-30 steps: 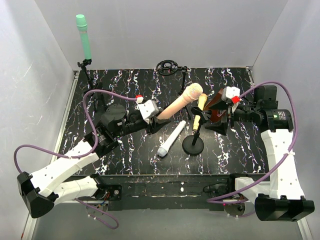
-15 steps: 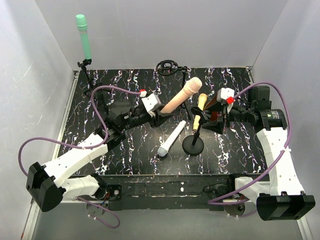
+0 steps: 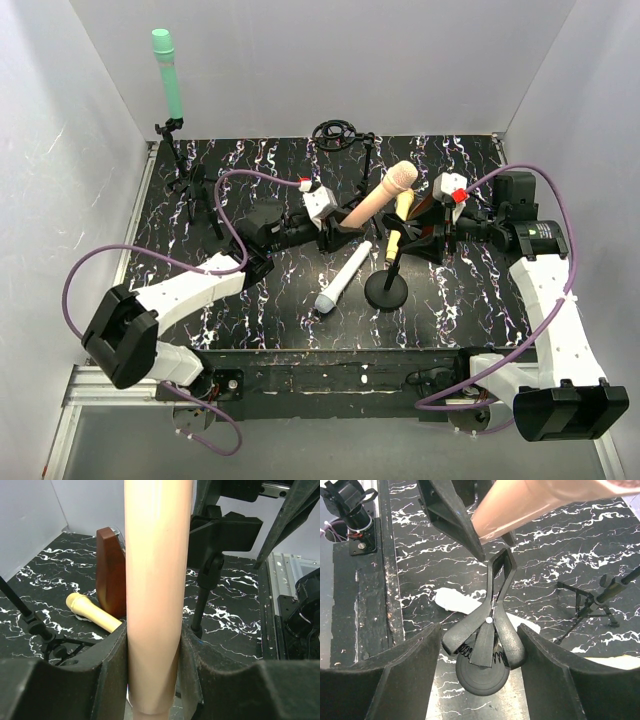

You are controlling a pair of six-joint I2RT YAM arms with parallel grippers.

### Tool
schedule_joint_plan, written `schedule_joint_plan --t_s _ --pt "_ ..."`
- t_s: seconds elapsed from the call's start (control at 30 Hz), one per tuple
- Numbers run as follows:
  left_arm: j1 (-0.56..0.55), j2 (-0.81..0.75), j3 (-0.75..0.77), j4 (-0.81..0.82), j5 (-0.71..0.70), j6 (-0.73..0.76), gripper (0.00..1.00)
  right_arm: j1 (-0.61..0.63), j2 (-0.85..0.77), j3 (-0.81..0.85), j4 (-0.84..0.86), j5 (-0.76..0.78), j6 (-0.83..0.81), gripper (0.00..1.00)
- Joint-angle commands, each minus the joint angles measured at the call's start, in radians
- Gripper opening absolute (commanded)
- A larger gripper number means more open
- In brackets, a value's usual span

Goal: Attach the microphones to the stand

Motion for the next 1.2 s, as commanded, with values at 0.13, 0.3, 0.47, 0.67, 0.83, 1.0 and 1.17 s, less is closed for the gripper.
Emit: schedule_joint_plan --t_s 0.13,0.3,0.47,0.67,0.83,1.0,1.17 --pt "0.029 0.072 -0.073 0.367 0.081 -0.105 0.0 0.004 -0.029 -0.032 0.079 -0.028 0.088 0.71" --pt "0.038 0.161 -0.066 0.492 0.098 -0.194 0.0 0.004 -0.032 -0.041 0.099 -0.052 0.122 0.71" --pt "0.04 0.227 -0.074 0.659 0.107 -0.24 0.0 0.004 -0.038 -0.054 0.117 -0.052 0.147 0.71" --pt "0.038 0.265 -0.077 0.75 0.118 -0.307 0.0 0.003 -0.046 -0.081 0.174 -0.055 0.225 0.66" --pt "0.038 0.294 -0.086 0.839 0.133 -0.37 0.0 -0.015 -0.049 -0.094 0.224 -0.093 0.301 0.46" --pt "0.03 0.323 -0.083 0.868 0.159 -0.404 0.0 -0.031 -0.051 -0.116 0.277 -0.132 0.366 0.2" --pt "0.024 0.357 -0.076 0.905 0.165 -0.424 0.0 -0.035 -0.058 -0.137 0.312 -0.152 0.412 0.17"
